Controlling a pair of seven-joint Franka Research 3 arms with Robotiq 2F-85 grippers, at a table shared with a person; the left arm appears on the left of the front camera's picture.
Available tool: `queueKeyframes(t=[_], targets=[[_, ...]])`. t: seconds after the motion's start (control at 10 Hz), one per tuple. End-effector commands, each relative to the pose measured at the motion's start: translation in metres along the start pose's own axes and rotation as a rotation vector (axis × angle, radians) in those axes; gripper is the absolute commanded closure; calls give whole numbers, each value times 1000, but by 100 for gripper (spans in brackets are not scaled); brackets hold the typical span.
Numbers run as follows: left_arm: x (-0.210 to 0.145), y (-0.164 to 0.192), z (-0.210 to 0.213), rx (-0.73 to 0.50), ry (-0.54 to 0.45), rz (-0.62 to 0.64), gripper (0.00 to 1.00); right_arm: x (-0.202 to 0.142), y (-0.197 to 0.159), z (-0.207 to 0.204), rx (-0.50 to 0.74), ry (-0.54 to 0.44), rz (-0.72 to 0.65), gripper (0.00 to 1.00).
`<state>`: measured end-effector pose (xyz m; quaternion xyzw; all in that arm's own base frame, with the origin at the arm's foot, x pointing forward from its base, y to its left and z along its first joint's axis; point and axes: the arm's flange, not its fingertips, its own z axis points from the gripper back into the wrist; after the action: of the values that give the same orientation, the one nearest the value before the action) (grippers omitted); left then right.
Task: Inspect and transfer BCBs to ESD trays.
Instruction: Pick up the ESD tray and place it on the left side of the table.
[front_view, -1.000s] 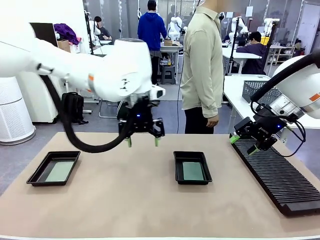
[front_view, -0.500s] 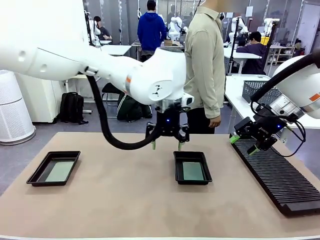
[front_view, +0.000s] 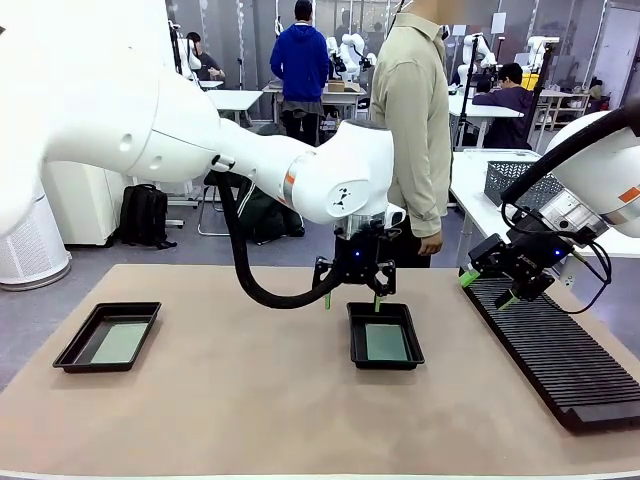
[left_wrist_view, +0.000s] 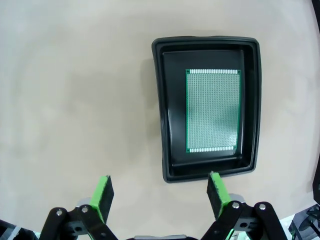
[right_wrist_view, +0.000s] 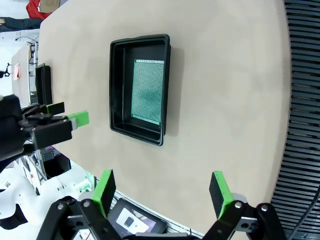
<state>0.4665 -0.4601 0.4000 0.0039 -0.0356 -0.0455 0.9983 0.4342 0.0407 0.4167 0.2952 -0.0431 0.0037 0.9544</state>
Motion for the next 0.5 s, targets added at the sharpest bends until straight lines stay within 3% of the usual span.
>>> queueKeyframes(t=[0.0, 0.4], targets=[[8, -1, -8, 4, -1, -15, 0, 1, 1, -2, -6, -6, -21, 0], [21, 0, -32, -13, -7, -16, 0, 1, 1, -2, -6, -6, -21, 0]])
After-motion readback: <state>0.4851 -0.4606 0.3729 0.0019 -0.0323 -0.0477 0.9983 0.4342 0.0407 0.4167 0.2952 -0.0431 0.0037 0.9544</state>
